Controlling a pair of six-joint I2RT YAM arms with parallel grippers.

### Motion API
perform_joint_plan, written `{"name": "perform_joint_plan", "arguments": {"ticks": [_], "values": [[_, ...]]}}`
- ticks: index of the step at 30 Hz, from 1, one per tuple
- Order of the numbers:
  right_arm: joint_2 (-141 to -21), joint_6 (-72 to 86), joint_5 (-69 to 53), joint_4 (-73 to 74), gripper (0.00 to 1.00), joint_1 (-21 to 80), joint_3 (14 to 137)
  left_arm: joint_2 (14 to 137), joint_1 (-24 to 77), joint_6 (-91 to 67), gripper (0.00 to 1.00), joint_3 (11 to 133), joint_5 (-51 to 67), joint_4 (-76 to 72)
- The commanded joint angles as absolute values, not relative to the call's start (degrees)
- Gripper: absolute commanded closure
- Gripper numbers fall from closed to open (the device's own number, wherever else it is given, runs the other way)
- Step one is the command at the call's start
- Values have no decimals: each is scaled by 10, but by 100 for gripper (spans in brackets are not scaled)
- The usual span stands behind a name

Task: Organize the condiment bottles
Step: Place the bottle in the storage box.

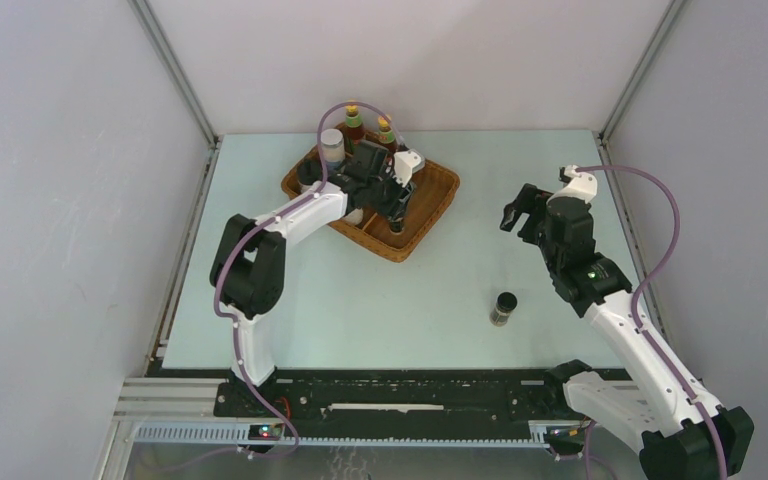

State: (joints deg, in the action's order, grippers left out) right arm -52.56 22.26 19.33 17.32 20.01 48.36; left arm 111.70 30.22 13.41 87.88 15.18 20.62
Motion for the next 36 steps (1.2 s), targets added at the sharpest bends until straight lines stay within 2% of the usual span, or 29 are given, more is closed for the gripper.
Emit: {"name": "perform_joint_plan", "arguments": {"ticks": [1,7,15,26,36], "values": [[-525,217,204,156,11,203,483,1119,299,122,77,894,152,197],[-525,217,203,156,11,204,483,1117,299,123,58,892,154,197],[-527,218,204,156,11,206,483,1112,299,122,41,883,154,193],[-523,217,205,157,11,207,483,1107,299,118,29,879,148,191],[-509,211,205,163,11,207,483,1081,300,105,23,884,117,185]]}}
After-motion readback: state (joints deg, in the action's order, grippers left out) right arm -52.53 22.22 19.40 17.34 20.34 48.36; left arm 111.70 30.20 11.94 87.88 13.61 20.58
